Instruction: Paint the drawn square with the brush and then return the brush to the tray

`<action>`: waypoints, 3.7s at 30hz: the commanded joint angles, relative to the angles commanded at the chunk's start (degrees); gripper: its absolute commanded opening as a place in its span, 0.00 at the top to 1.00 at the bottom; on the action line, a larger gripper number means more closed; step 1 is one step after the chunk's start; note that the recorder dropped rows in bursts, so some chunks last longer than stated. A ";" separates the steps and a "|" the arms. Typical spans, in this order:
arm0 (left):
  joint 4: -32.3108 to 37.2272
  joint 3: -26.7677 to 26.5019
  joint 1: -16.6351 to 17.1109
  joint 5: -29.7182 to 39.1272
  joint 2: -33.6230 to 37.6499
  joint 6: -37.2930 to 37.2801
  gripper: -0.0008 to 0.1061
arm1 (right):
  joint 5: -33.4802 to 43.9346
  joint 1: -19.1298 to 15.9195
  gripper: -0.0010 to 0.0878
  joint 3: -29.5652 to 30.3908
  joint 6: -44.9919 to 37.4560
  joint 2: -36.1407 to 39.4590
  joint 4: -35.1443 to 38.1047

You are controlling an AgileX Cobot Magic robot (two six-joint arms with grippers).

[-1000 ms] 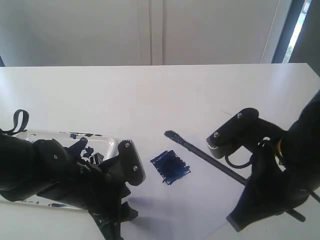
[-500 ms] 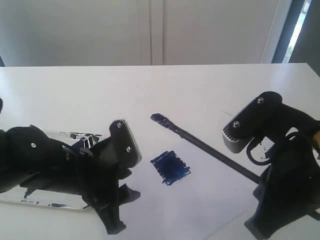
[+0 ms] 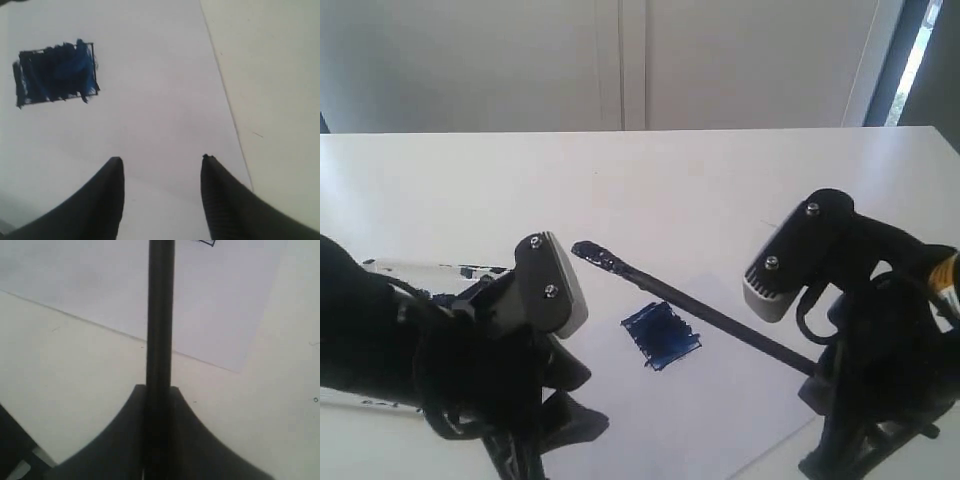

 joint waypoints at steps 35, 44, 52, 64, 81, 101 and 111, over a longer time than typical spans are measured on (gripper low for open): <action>4.44 19.96 0.00 -8.22 -15.81 -19.15 0.74 | -9.73 2.69 0.99 -16.93 -18.45 32.89 3.39; 4.44 22.68 0.13 -9.21 -15.90 -19.39 0.74 | -10.19 2.69 0.99 -17.37 -20.62 37.14 3.20; 4.44 23.10 0.13 -11.15 -15.90 -19.50 0.74 | -13.63 2.69 0.97 -17.37 -20.36 38.43 3.31; 4.44 23.10 0.13 -13.32 -15.90 -19.50 0.74 | -16.12 2.69 0.44 -17.37 -20.36 37.64 2.60; -46.53 21.26 0.25 -43.20 -33.44 30.49 0.77 | -20.55 2.69 0.70 -17.37 -2.45 -0.02 -9.06; -41.30 11.76 0.10 -60.03 -43.90 38.42 0.77 | -17.68 2.69 0.99 -16.90 48.19 -17.99 -59.42; -45.27 11.76 0.10 -60.04 -43.90 38.42 0.77 | -12.07 2.69 0.99 -16.90 56.74 -18.80 -70.50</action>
